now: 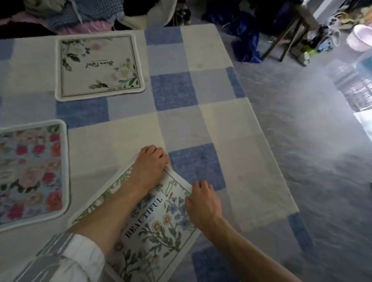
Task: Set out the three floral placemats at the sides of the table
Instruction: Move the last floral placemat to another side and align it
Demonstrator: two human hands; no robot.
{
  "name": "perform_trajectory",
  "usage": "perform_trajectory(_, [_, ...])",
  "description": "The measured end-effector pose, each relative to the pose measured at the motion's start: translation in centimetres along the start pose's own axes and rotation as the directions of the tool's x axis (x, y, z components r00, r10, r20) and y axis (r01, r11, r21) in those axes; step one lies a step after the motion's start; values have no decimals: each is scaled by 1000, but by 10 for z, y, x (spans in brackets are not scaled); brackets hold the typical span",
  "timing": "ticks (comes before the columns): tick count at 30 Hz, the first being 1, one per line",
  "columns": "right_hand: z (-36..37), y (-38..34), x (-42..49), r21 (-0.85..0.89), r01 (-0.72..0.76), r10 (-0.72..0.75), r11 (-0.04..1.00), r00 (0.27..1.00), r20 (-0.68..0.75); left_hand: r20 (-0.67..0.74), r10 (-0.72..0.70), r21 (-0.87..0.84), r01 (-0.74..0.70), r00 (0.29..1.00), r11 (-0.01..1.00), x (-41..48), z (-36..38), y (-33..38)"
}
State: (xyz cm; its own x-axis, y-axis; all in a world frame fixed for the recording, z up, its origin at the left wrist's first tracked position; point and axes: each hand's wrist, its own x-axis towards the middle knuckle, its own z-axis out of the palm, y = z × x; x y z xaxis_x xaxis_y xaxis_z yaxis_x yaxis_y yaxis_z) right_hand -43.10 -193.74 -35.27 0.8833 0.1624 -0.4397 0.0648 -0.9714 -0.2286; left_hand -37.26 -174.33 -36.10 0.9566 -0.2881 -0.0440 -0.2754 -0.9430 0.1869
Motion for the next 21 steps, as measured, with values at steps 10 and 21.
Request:
perform_trajectory(10, [-22,-65,40,-28,469,-470,883,883,-13,-28,-575,-126,567,818,814,-95,-9,-43])
perform_trajectory(21, [11,-142,81,-228,722,-718,653,686,117,44,-821,-201,810,569,551,-175,-10,-50])
